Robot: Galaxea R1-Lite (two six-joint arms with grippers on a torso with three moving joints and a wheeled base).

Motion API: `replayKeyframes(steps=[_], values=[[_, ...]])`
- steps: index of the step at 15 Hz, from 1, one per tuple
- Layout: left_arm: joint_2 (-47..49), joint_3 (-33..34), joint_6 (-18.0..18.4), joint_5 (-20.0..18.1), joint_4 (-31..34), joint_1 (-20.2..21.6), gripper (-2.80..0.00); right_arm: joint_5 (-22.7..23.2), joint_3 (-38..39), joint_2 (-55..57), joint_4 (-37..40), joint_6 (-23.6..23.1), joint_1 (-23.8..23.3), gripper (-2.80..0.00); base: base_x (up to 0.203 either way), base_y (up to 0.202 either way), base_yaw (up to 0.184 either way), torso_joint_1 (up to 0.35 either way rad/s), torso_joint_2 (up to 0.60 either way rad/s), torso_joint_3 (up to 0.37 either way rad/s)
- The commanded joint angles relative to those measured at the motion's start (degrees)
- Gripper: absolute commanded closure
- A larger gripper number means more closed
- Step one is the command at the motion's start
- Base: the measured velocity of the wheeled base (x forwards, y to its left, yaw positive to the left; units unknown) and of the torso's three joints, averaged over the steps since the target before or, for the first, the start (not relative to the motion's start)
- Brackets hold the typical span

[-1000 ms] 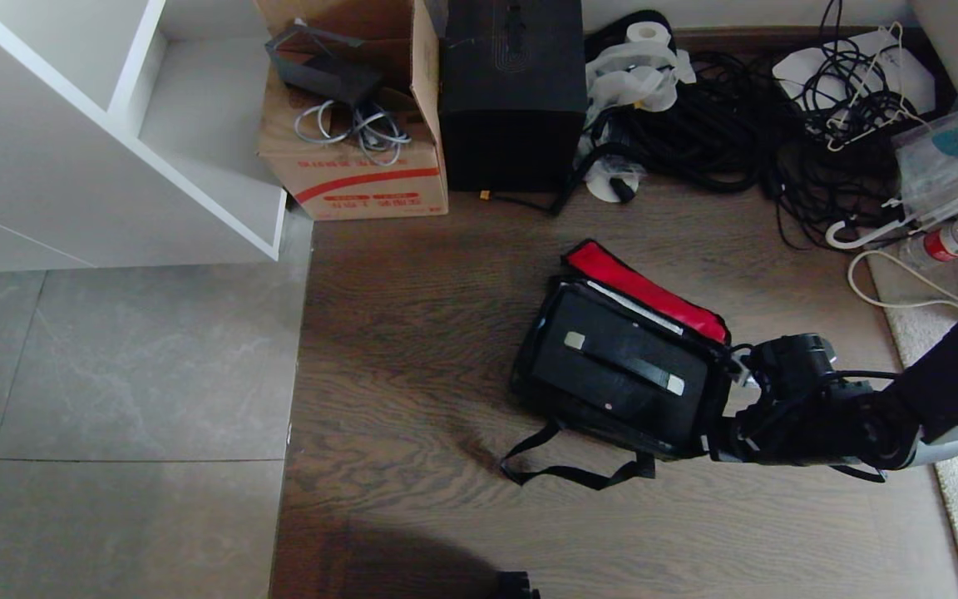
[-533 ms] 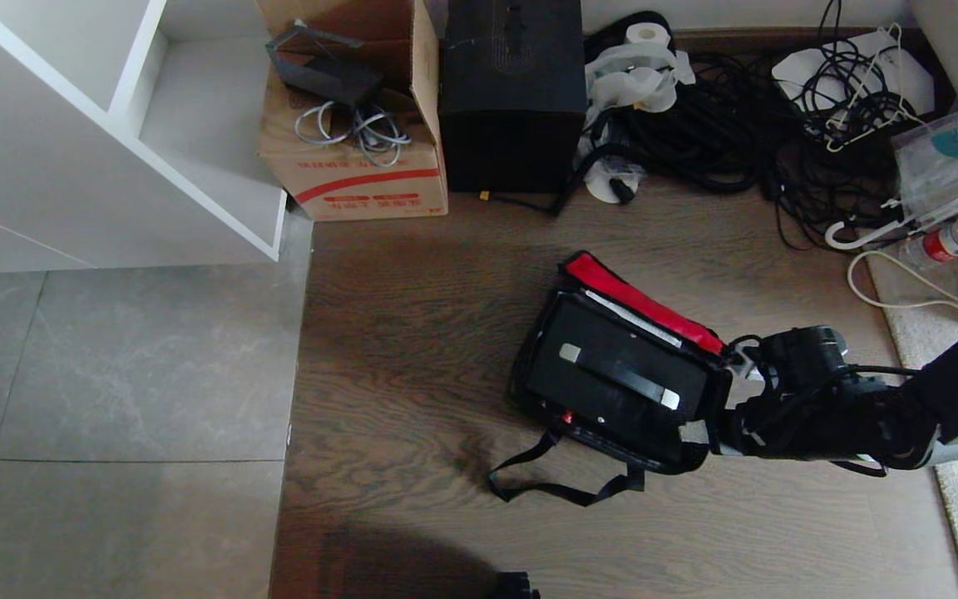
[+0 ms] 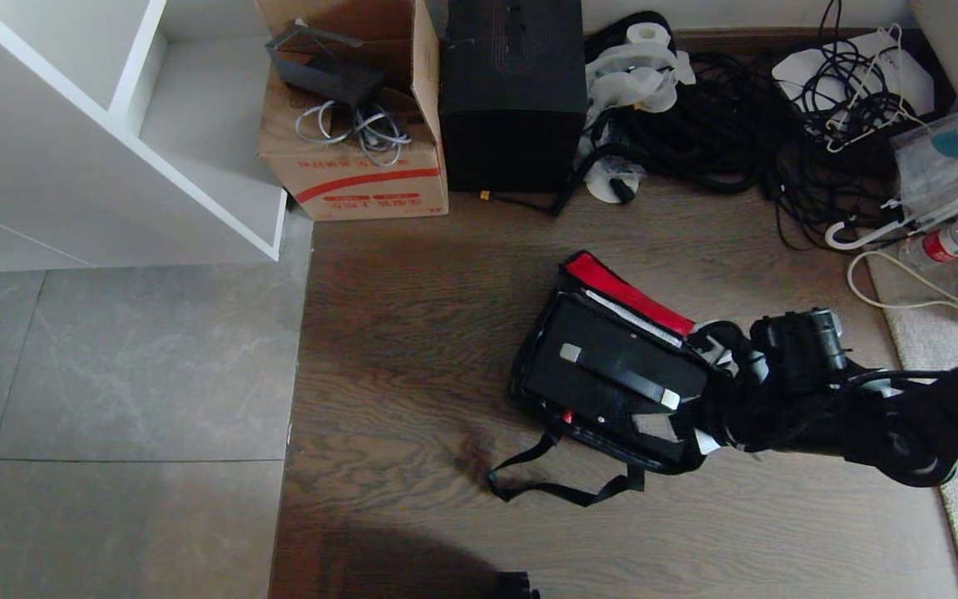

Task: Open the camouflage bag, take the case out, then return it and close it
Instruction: Grip the handle

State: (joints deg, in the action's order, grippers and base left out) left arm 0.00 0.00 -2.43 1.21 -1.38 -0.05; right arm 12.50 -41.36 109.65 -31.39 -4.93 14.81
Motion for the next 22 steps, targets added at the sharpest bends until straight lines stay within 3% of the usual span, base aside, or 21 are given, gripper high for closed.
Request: replayKeyframes(steps=[1, 3, 5, 9, 10, 14, 17, 22], values=[[0.0, 0.52, -0.04, 0.02, -0.03, 0.05, 0.0, -10.6, 0.61, 3.14, -5.59, -5.02, 3.2, -2.8, 0.0, 0.0, 0.0, 0.0, 0.0, 0.0], [0.0, 0.53, -0.04, 0.02, -0.03, 0.01, 0.0, -25.6, 0.18, 6.65, -8.66, -16.84, 4.11, -2.8, 0.0, 0.0, 0.0, 0.0, 0.0, 0.0], [0.0, 0.53, -0.04, 0.02, -0.03, 0.05, 0.0, -35.69, -0.59, 10.93, -12.98, -24.06, 5.07, -2.8, 0.0, 0.0, 0.0, 0.0, 0.0, 0.0], [0.0, 0.5, -0.04, 0.02, -0.03, -0.04, 0.0, -45.82, -4.27, 16.47, -18.63, -26.13, 8.91, -2.8, 0.0, 0.0, 0.0, 0.0, 0.0, 0.0], [0.0, 0.53, -0.04, 0.02, -0.03, 0.05, 0.0, -47.8, -6.12, 16.61, -19.14, -27.04, 9.4, -2.8, 0.0, 0.0, 0.0, 0.0, 0.0, 0.0], [0.0, 0.53, -0.04, 0.02, -0.03, 0.04, 0.0, -48.67, -6.85, 16.11, -22.43, -32.38, 11.82, -2.8, 0.0, 0.0, 0.0, 0.0, 0.0, 0.0], [0.0, 0.53, -0.04, 0.02, -0.03, 0.05, 0.0, -50.93, -7.26, 17.37, -24.52, -32.69, 13.61, -2.8, 0.0, 0.0, 0.0, 0.0, 0.0, 0.0], [0.0, 0.53, -0.04, 0.02, -0.03, 0.05, 0.0, -53.25, -6.89, 23.34, -41.86, -42.54, 14.95, -2.8, 0.0, 0.0, 0.0, 0.0, 0.0, 0.0]])
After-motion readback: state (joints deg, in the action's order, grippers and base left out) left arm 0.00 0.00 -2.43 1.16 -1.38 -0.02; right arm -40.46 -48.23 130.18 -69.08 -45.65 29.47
